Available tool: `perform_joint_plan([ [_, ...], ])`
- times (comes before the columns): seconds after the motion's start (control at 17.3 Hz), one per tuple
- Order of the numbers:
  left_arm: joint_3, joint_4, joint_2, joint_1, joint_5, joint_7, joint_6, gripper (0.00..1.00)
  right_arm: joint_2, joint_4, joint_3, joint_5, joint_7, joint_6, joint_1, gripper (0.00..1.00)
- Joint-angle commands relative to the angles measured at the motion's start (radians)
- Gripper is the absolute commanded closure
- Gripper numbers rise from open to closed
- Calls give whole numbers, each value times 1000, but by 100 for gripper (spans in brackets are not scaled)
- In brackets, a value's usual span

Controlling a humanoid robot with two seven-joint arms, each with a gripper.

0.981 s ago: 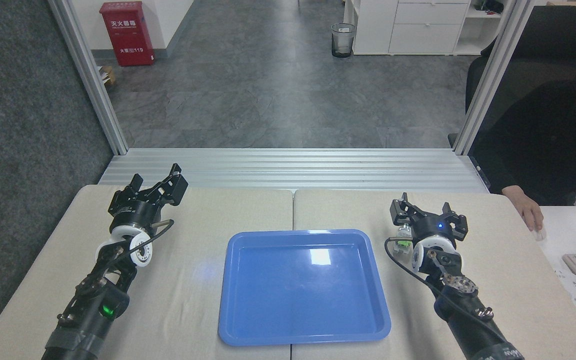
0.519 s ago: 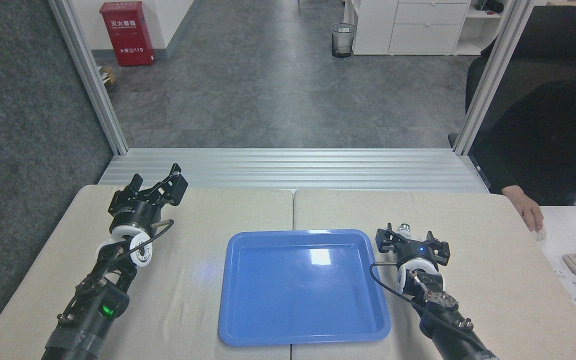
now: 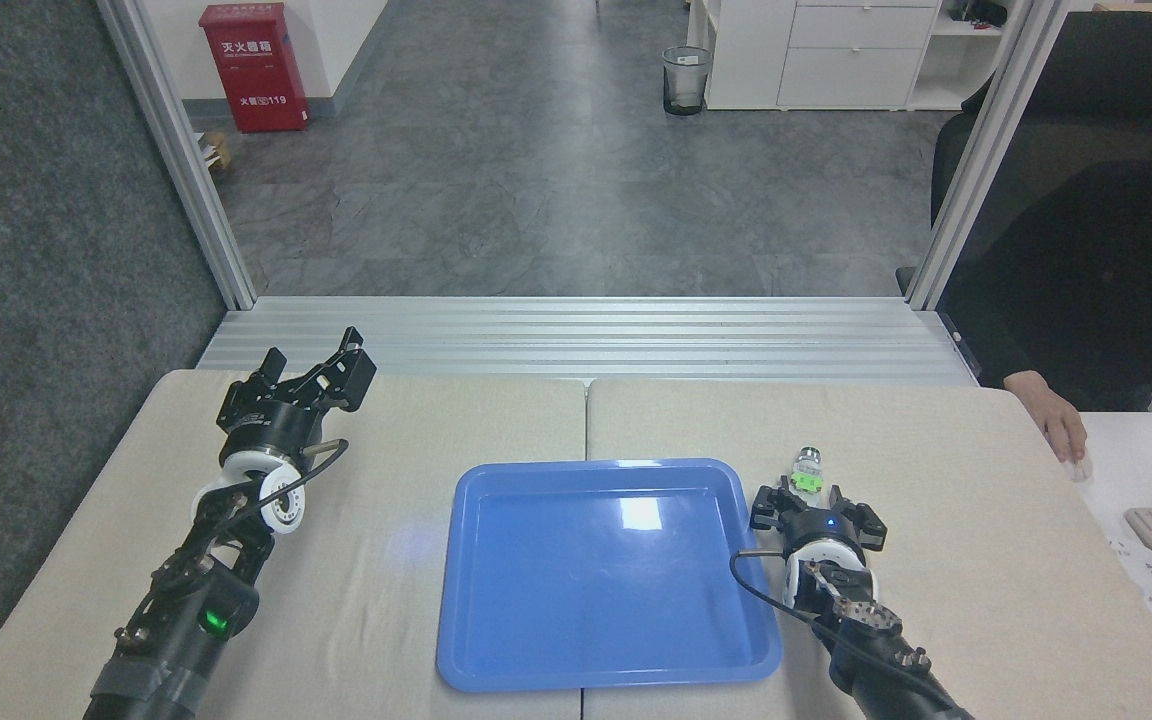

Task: Pick up switch part and place in tray
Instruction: 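Lower the right gripper over the switch part and close on it, then lift the switch part and carry it over the blue tray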

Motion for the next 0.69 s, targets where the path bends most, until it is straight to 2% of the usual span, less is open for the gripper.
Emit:
perform_joint_plan([
  [0.0,0,0,-1,1,0,1,0,0,12,9,3,-13,1,71,-42,100],
  [0.06,0,0,1,-1,0,1,0,0,18,-43,-13,-14,3,115,-82,100],
  [0.17,0,0,1,1,0,1,0,0,16,-184,-22,-13,10,177,-107,100],
  [0.23,0,0,1,1,0,1,0,0,22,-301,-1,-5,15,194,-105,100],
  [0.29,0,0,-1,1,0,1,0,0,25,-433,50,5,38,186,-87,100],
  [0.35,0,0,1,1,0,1,0,0,25,-520,140,27,55,180,-55,100],
  [0.4,0,0,1,1,0,1,0,0,28,-599,267,79,62,162,-17,100],
  [0.46,0,0,-1,1,0,1,0,0,44,-655,344,147,63,153,7,100],
  [0.52,0,0,1,1,0,1,0,0,60,-689,372,198,64,143,40,100],
  [0.63,0,0,-1,-1,0,1,0,0,68,-746,420,254,96,110,137,100],
])
